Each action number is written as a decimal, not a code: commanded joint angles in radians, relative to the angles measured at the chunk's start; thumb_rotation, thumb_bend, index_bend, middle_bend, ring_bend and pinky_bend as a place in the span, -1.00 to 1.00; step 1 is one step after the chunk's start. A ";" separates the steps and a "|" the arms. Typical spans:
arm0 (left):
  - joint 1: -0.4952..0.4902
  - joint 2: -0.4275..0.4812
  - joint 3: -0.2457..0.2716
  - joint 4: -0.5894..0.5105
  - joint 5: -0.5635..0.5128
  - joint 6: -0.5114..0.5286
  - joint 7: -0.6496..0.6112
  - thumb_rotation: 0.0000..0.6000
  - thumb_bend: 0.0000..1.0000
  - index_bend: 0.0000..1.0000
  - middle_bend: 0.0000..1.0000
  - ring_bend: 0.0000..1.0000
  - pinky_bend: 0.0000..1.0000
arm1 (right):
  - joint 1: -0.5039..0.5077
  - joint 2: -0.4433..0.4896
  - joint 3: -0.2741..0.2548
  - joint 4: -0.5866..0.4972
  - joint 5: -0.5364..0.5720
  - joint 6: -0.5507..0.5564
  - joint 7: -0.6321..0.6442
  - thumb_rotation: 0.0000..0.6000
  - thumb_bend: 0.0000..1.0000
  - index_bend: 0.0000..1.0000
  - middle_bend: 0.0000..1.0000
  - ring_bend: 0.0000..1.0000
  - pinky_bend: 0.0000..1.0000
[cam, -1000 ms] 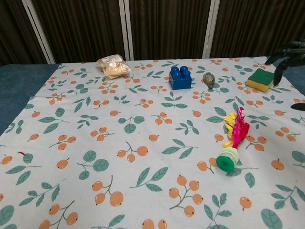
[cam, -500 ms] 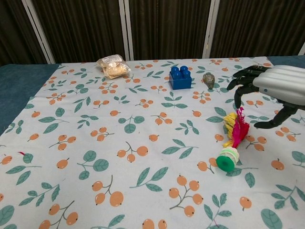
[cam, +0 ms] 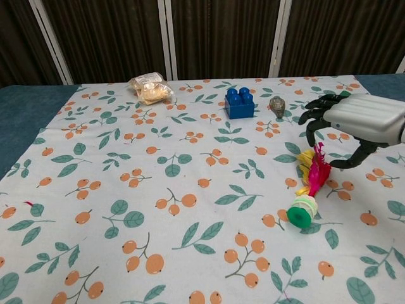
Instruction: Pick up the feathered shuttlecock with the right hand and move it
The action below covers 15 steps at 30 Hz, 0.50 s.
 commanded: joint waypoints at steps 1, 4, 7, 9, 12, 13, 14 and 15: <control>-0.001 0.000 0.000 -0.002 -0.003 -0.004 -0.001 1.00 -0.85 -1.00 -1.00 -1.00 -1.00 | 0.008 -0.017 -0.005 0.026 0.008 -0.002 0.014 1.00 -0.61 -0.19 -0.72 -1.00 -1.00; -0.002 0.000 0.000 -0.005 -0.009 -0.009 -0.002 1.00 -0.86 -1.00 -1.00 -1.00 -1.00 | 0.014 -0.032 -0.009 0.053 0.014 -0.005 0.023 1.00 -0.61 -0.17 -0.72 -1.00 -1.00; -0.002 0.002 -0.001 -0.008 -0.015 -0.013 -0.004 1.00 -0.86 -1.00 -1.00 -1.00 -1.00 | 0.021 -0.044 -0.013 0.072 0.019 -0.006 0.031 1.00 -0.61 -0.16 -0.72 -1.00 -1.00; -0.003 0.002 -0.002 -0.009 -0.017 -0.015 -0.004 1.00 -0.85 -1.00 -1.00 -1.00 -1.00 | 0.024 -0.052 -0.016 0.081 0.021 -0.005 0.037 1.00 -0.60 -0.15 -0.72 -1.00 -1.00; -0.003 0.003 -0.002 -0.010 -0.020 -0.017 -0.006 1.00 -0.85 -1.00 -1.00 -1.00 -1.00 | 0.028 -0.061 -0.024 0.092 0.019 -0.002 0.040 1.00 -0.57 -0.12 -0.72 -1.00 -1.00; -0.003 0.003 -0.003 -0.010 -0.021 -0.018 -0.007 1.00 -0.86 -1.00 -1.00 -1.00 -1.00 | 0.028 -0.063 -0.026 0.096 0.020 -0.001 0.040 1.00 -0.56 -0.11 -0.72 -1.00 -1.00; -0.003 0.004 -0.003 -0.011 -0.023 -0.019 -0.009 1.00 -0.86 -1.00 -1.00 -1.00 -1.00 | 0.028 -0.065 -0.028 0.099 0.021 0.000 0.041 1.00 -0.55 -0.09 -0.71 -1.00 -1.00; -0.003 0.004 -0.003 -0.012 -0.024 -0.020 -0.011 1.00 -0.86 -1.00 -1.00 -1.00 -1.00 | 0.028 -0.069 -0.030 0.104 0.023 0.001 0.042 1.00 -0.54 -0.07 -0.70 -1.00 -1.00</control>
